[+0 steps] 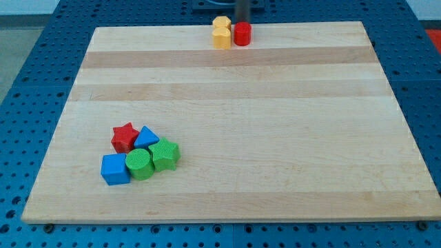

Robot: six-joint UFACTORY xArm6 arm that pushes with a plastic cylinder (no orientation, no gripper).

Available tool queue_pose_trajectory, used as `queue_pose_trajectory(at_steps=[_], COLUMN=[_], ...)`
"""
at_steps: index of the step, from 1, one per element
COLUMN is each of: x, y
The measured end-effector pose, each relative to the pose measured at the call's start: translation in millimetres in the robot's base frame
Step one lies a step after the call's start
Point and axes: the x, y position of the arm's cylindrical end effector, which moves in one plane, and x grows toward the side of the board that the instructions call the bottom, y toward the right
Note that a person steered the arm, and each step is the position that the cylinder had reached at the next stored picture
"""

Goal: Push the yellow hexagon towards yellow heart

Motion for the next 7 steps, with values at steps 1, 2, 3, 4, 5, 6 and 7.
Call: queue_pose_trajectory(at_steps=[1, 2, 3, 4, 5, 6, 7], x=[0, -1, -1, -1, 3, 17, 21], y=[-53, -96, -138, -173, -190, -190, -179])
